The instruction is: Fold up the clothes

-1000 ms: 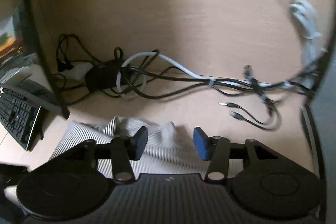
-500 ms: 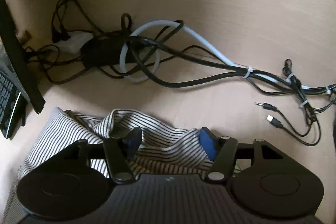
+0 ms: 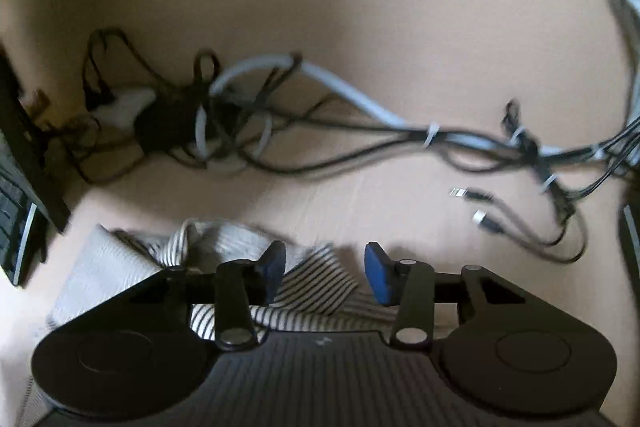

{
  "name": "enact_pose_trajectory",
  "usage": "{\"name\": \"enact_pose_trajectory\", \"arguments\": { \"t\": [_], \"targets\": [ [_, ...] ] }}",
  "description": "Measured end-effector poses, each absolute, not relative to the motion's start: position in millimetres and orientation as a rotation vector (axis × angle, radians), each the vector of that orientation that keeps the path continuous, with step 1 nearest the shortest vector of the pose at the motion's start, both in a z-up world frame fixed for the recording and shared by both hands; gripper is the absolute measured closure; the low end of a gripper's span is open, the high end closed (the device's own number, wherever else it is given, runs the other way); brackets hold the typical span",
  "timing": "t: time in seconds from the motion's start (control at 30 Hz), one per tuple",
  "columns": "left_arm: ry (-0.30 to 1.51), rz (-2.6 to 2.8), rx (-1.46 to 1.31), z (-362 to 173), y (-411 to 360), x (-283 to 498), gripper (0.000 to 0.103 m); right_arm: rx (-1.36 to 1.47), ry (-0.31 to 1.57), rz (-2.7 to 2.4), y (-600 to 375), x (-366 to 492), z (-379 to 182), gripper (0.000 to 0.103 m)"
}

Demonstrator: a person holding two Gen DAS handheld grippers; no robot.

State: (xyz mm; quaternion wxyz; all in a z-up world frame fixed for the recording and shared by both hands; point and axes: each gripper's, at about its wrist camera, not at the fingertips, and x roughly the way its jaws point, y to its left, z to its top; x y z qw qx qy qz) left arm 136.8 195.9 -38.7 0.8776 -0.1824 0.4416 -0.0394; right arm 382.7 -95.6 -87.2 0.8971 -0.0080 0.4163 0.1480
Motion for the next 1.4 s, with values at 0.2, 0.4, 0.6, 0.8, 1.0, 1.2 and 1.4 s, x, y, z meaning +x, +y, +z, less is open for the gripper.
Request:
{"name": "enact_pose_trajectory", "arguments": {
  "t": [0.2,0.4,0.6,0.8,1.0,1.2,1.4],
  "targets": [
    [0.904,-0.083,-0.344,-30,189,132,0.003,-0.019,0.872,0.341,-89,376,-90,0.095],
    [0.898,-0.129,-0.331,-25,182,137,0.003,0.046,0.777,0.433,-100,324,-41,0.096],
    [0.859,-0.179,-0.366,-18,185,147,0.003,0.153,0.730,0.524,-117,236,-7,0.096],
    [0.827,-0.229,-0.416,-12,186,168,0.003,0.229,0.852,0.505,-118,160,-52,0.096],
    [0.814,-0.330,-0.343,-6,158,183,0.003,0.158,0.840,0.439,-104,126,-68,0.096],
    [0.837,-0.412,-0.128,-15,133,177,0.029,0.131,0.810,0.394,-110,111,-61,0.096],
    [0.908,-0.402,-0.158,-32,163,170,0.029,0.179,0.835,0.321,-134,110,-71,0.096]
  ]
}}
